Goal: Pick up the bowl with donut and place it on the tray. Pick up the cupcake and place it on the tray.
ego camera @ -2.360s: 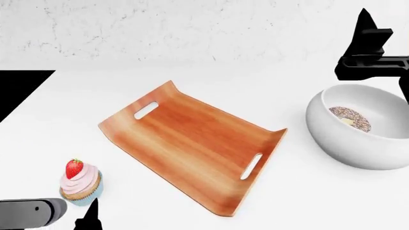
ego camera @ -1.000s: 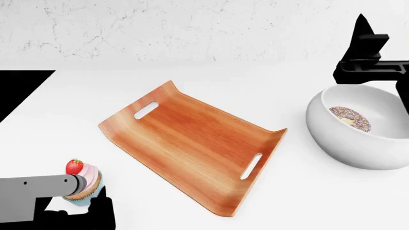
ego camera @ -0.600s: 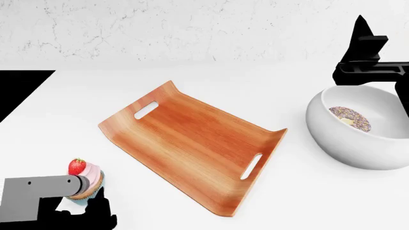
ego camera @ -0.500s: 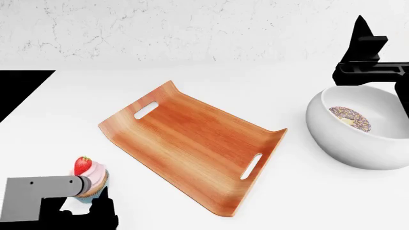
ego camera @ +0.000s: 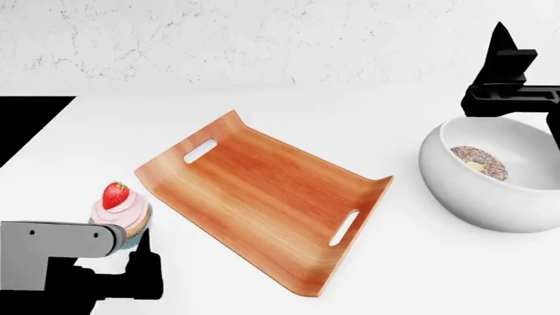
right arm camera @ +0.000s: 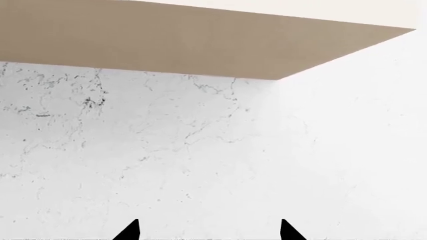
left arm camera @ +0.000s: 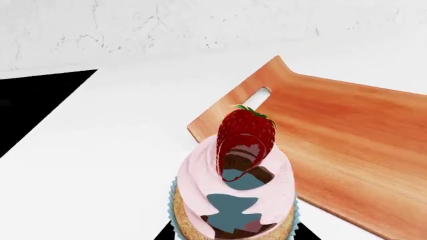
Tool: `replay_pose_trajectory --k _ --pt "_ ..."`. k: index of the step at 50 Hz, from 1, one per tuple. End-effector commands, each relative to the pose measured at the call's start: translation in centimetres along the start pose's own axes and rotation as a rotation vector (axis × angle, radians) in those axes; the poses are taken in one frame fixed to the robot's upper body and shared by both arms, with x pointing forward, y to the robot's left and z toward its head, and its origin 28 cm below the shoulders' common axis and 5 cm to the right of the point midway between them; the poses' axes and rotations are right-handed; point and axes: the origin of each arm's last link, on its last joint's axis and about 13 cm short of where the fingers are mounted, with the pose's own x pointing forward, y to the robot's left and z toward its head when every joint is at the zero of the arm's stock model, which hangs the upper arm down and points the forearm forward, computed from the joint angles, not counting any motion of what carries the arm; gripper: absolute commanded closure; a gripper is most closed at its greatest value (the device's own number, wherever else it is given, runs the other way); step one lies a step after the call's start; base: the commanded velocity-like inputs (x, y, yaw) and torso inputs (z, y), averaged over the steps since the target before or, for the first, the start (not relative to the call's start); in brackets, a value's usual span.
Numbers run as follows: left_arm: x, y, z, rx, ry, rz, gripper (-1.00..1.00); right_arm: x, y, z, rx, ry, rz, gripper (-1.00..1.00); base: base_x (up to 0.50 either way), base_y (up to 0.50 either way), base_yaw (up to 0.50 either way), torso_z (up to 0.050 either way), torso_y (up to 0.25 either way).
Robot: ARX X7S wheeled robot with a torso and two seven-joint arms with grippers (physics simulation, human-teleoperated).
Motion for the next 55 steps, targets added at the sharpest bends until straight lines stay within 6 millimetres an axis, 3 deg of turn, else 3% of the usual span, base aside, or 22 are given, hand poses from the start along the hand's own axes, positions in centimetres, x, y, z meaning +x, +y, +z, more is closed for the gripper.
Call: replay_pose_trajectory --k 1,13,23,36,55 --pt "-1.0 -0.4 2.0 0.046 -0.075 -0.021 1.0 -0.5 -0.5 0.9 -0.043 0.024 -0.013 -1.0 0.0 0.0 0.0 0.0 0.0" --pt "-0.1 -0.4 2.8 0.063 -0.112 -0.074 1.0 -4.1 -1.4 2.8 -0.192 0.174 0.211 -1.0 0.0 0.0 0.0 0.0 0.0" --pt "1.1 -0.3 2.5 0.054 -0.107 -0.095 1.0 -6.1 -3.8 2.5 -0.182 0.306 0.311 -1.0 0.0 0.0 0.0 0.0 0.0" --pt "1.5 -0.4 2.6 0.054 -0.103 -0.099 1.0 -5.6 -4.8 0.6 -0.184 0.433 0.296 -1.0 0.0 0.0 0.0 0.0 0.0" --pt "1.7 -0.5 2.4 0.056 -0.097 -0.106 1.0 -1.7 -3.9 -0.7 -0.272 0.537 0.261 -1.0 0.0 0.0 0.0 0.0 0.0"
